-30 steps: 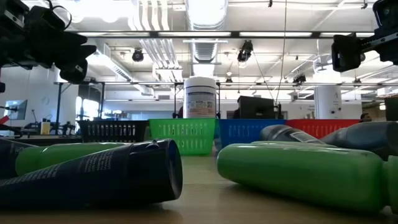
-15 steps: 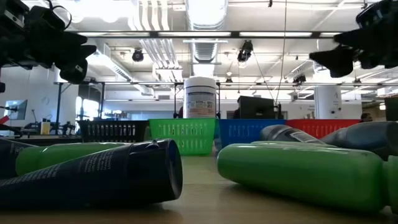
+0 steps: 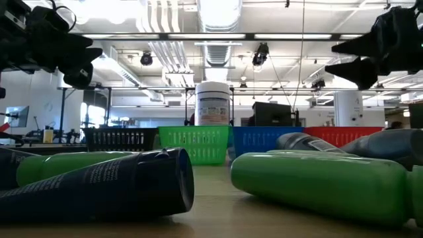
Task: Pick & Place Travel size toiletries
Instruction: Put the black deodorant into the red bin
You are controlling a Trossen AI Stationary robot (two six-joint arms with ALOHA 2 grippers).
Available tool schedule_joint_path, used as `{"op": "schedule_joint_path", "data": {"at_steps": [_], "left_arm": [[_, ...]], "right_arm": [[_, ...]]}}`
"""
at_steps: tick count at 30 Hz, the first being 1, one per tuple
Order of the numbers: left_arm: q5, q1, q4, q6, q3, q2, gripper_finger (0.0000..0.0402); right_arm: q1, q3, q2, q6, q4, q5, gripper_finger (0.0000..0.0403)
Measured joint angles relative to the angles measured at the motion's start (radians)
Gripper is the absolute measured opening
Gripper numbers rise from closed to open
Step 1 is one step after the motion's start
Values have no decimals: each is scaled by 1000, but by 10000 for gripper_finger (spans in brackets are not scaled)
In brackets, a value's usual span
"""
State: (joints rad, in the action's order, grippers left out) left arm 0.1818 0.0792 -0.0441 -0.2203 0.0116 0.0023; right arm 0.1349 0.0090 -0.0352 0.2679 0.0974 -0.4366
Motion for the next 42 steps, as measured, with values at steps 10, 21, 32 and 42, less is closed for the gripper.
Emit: {"op": "schedule_joint_path", "data": {"at_steps": [10,21,32,42], "left_arm": [[0,0,0,0,0,0,126],[0,0,0,0,0,0,126],[0,0,0,0,0,0,126],[0,0,0,0,0,0,126]], "right_arm": [[0,0,0,1078,8,-6,364],[6,0,-7,1016,-11,16,364],[7,0,-43,1060,-26,-90,364],[7,0,-122,958,-31,-34,364]]}}
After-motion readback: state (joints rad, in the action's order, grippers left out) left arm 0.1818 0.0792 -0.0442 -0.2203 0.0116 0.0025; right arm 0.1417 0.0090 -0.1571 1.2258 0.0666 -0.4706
